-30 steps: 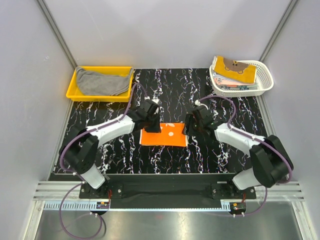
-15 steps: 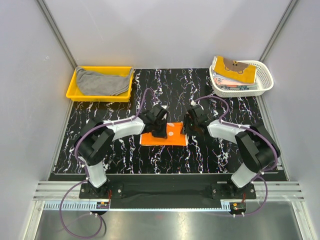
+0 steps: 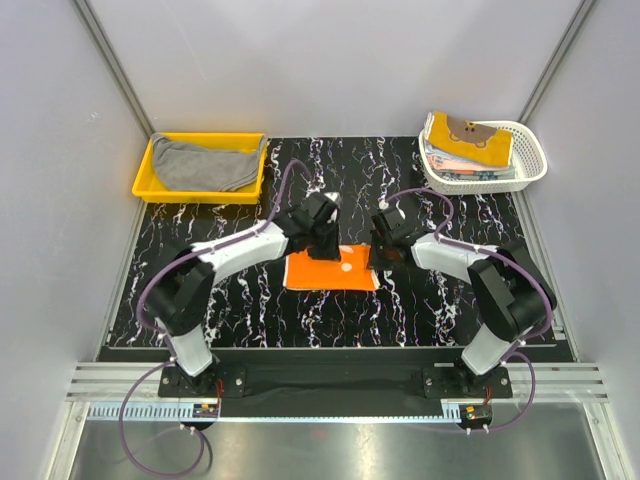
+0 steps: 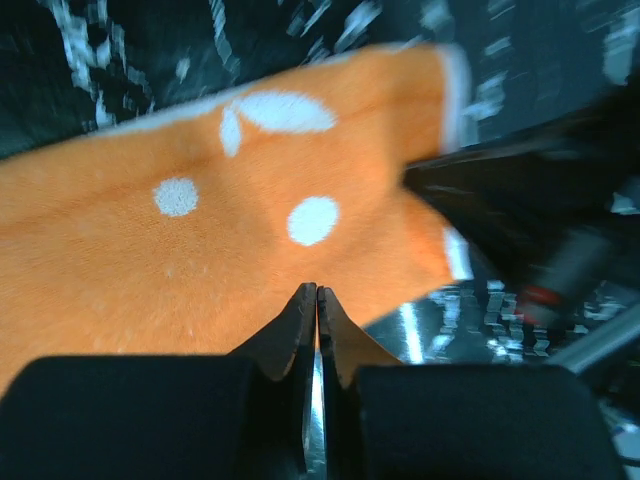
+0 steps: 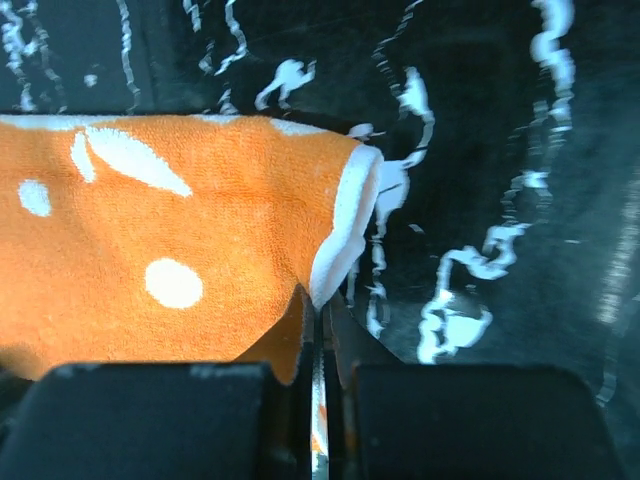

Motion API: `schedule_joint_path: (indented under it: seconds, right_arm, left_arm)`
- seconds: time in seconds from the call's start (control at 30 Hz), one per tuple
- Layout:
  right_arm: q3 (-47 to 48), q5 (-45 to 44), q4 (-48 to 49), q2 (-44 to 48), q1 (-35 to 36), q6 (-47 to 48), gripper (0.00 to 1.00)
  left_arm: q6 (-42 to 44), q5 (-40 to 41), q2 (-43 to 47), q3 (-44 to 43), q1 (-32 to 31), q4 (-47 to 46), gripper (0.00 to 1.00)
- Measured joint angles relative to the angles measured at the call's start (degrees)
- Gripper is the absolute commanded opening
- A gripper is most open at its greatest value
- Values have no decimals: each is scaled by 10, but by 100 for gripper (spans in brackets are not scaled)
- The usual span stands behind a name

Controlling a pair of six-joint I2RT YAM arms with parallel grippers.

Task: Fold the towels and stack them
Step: Neatly place the folded towel into the bin

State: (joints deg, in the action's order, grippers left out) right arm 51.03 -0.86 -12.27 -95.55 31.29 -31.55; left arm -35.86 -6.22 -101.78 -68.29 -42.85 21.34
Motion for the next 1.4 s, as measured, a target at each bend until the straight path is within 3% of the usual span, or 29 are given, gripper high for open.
schedule_joint_path:
  seconds: [0.27, 0.47, 0.67, 1.0, 1.4]
  right_arm:
    - [103, -93, -110, -2, -3, 85, 0]
    - [248, -167, -141, -44, -56, 210, 0]
    - [448, -223, -176, -156, -143, 333, 0]
    - [819, -265, -234, -354, -185, 473, 0]
    - [956, -246, -280, -395, -190, 518, 0]
  left_arm:
    - [24, 34, 181, -82, 7, 61, 11]
    - [57, 90, 295, -73, 13, 115, 12]
    - [91, 151, 363, -12, 16, 175, 14]
    - [131, 187, 397, 43, 26, 198, 14]
    - [150, 174, 403, 55, 34, 192, 14]
